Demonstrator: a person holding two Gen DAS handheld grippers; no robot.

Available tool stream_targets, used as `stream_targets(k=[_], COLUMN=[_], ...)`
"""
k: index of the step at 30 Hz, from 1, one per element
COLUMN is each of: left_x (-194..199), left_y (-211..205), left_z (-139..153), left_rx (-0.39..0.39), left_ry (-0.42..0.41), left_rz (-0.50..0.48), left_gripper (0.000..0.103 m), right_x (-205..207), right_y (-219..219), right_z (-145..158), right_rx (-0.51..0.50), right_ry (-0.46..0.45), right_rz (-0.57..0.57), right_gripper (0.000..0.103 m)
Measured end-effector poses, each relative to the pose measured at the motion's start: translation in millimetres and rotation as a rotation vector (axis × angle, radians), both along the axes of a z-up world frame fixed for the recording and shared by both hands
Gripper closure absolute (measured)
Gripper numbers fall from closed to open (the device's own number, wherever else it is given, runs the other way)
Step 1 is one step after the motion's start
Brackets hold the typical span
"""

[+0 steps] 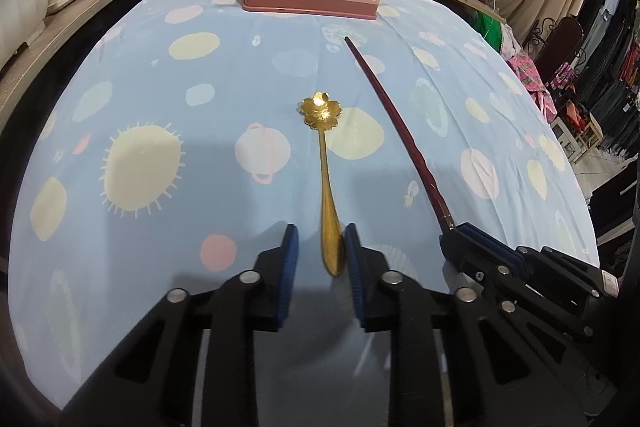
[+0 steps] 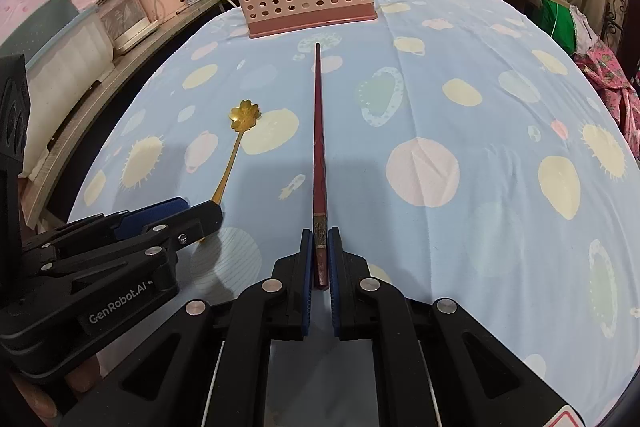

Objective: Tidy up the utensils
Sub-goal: 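Close the left tool on the gold spoon while the right tool grasps the last dark red chopstick, then lift the gold spoon and dark red chopstick and carry them over the basket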

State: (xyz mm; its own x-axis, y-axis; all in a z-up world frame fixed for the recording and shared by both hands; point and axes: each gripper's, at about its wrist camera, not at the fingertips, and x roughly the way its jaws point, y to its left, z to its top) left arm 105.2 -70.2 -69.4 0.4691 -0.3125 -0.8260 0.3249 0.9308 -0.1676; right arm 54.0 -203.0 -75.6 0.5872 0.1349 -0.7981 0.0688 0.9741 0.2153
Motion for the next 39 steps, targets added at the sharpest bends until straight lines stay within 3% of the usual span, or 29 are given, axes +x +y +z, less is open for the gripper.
stream_targets(k=[2,10,20,24,26,39], left_x=[-1,-4,-10,-10,-9,7], left_y=[0,5,18,22,25,34], left_z=[-1,4,36,53,62,105], left_rx=[-0.001,-0.020,-0.063,-0.086,-0.099,-0.107], left_ry=[0.002,0.002,-0.057,-0.087,-0.104,-0.179], left_rz=[-0.001,0.000,0.025,0.033,0.036,0.048], left_gripper=[0.092,0.093,0.093,0.095,0.102,0.102], right_x=[0,-4,-16,-20,-20,-19], right_y=[0,-1,-7,-11,-14,-35], right_z=[0,2,28,42,49,113], right_rx=[0.000,0.006,0.031,0.045,0.052,0.103], right_ry=[0.000,-0.006,-0.059,-0.092,-0.109,-0.257], right_rz=[0.001,0.004,0.000,-0.005,-0.008,-0.042], right_gripper=[0.096,0.096,0.096,0.096,0.096,0.096])
